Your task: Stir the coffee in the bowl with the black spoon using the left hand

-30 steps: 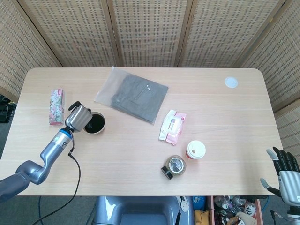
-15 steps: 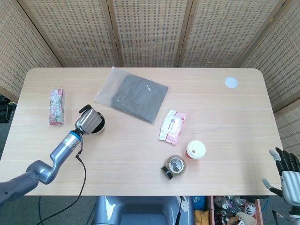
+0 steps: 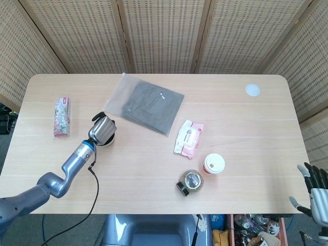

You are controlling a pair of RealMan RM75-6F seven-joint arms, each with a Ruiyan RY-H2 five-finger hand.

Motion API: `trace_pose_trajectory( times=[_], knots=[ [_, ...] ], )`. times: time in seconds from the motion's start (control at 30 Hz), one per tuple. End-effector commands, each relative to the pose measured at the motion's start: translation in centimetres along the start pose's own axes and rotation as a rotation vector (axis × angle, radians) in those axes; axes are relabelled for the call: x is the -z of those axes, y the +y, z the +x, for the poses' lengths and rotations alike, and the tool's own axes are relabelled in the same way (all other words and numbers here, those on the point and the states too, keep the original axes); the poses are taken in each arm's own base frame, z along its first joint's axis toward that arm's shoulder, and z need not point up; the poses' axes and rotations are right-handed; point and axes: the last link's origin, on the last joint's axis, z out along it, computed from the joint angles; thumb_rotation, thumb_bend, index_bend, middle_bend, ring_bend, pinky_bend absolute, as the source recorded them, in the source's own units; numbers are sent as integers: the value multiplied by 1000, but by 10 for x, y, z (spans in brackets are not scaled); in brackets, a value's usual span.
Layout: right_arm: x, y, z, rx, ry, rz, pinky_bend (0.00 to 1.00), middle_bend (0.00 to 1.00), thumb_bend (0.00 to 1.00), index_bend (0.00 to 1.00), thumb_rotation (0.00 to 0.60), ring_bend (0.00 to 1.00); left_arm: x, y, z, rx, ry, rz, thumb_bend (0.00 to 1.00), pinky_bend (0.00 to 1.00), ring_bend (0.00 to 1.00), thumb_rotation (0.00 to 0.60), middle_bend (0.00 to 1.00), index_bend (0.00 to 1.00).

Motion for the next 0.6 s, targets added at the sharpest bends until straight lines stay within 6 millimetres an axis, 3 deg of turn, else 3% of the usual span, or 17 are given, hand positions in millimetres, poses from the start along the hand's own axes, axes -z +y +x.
trace_pose_trajectory(
  times=[0.03,0.33,0.6],
  knots=[
    [0,0,0,0,-2,1,10,143,357,124,600,0,-1,-1,-2,2,-7,8,399,707,786,600,898,643],
    [1,-2,0,2,-1,5,10,143,357,124,600,0,11,-11,-24,28,-62,39,399,708,786,600,898,643],
    [1,-3,0,-2,2,12,10,143,357,124,600,0,29,-16,-29,71,-51,36,399,707,786,600,897,643]
  ],
)
